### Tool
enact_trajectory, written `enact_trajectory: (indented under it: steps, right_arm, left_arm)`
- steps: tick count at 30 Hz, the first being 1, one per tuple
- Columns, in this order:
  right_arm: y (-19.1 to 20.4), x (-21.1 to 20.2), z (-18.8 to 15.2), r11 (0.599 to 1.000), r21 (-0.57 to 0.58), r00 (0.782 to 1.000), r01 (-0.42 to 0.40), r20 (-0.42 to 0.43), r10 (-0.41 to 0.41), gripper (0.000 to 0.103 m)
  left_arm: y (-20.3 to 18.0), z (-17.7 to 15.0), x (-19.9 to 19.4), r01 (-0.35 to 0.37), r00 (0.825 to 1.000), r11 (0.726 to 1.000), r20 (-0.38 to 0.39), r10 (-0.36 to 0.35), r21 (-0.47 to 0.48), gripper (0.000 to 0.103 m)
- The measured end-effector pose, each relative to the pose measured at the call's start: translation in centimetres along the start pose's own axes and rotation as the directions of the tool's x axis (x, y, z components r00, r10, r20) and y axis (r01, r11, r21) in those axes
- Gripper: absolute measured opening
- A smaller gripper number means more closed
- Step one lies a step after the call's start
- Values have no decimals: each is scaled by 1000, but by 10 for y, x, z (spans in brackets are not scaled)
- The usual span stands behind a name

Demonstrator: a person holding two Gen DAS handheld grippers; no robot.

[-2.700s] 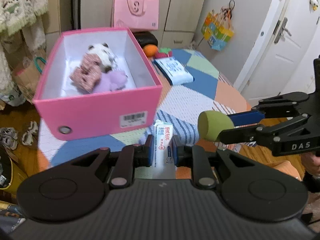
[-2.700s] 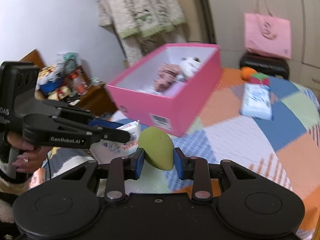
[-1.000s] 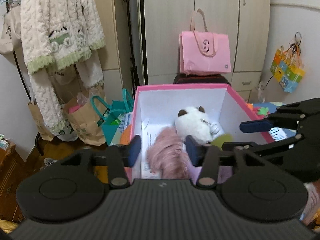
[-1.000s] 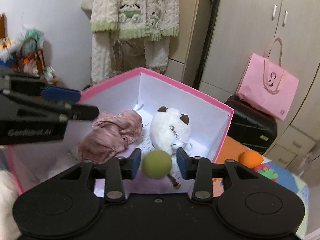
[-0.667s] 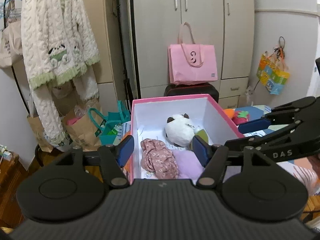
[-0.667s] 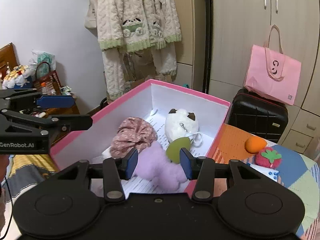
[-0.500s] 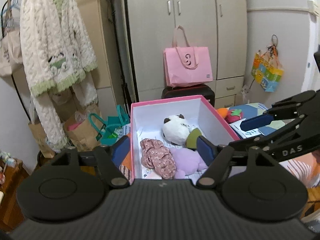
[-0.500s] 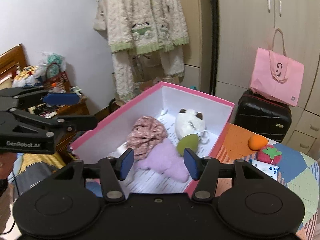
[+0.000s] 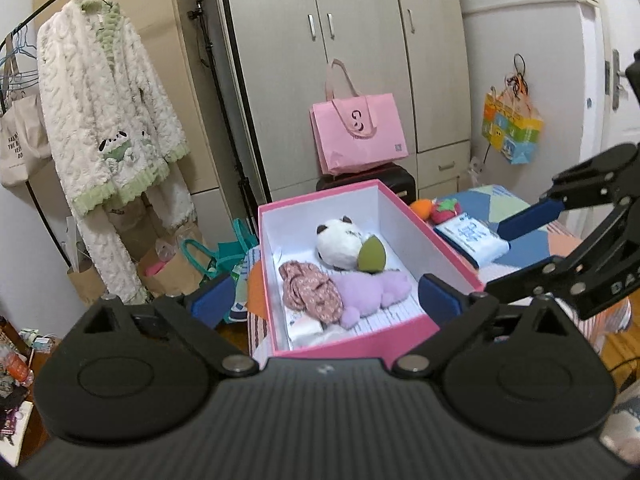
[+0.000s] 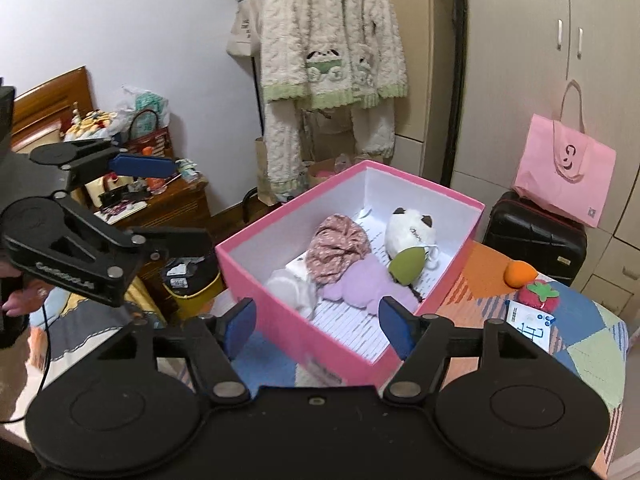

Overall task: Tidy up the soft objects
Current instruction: 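Move the left gripper toward the white wet-wipes pack on the bed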

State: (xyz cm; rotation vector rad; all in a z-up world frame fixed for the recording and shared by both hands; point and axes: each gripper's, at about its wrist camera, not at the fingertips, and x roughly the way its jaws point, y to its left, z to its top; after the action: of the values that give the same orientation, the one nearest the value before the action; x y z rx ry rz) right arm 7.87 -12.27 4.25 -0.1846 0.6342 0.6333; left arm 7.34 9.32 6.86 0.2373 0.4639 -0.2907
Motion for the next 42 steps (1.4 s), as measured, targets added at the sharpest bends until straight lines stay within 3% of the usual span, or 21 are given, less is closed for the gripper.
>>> enact_trajectory:
  steps: [3,11,17,22,32,39,42]
  right_arm:
    - [7,-10,-6,1000,-11,1000,-6,-4,6,75]
    - [15,-33,-37,1000,-5,1000,14,-4,-15,84]
    - [2,-44,-66,1000,29,1000,9,10,-9,89]
    - [-16,-55,-97,995,74,995,67,74,-73,90]
    - [-79,-43,-136,970,145,956,197,191,-223,92]
    - [-116,-17,-143,955,156,939,251,200,-279,92]
    - [-129,-4,-140,949,124,938,289,160,-306,92]
  left_arm:
    - [-5,-5,-11,-7,1000,1000,4,7,-4,101]
    - [-29,-22,-31,62,998,998,-22,-62,13,103]
    - [-58,-28,-18,104,991,993,-96,-98,56,103]
    - [-81,-24,-2,141,980,990,-144,-136,28,103]
    - [-132,-4,34,283,958,959,-35,-283,-19,101]
    - [-158,12,86,264,964,963,-15,-266,-54,103]
    - [-165,15,110,268,963,962,-28,-270,-44,102]
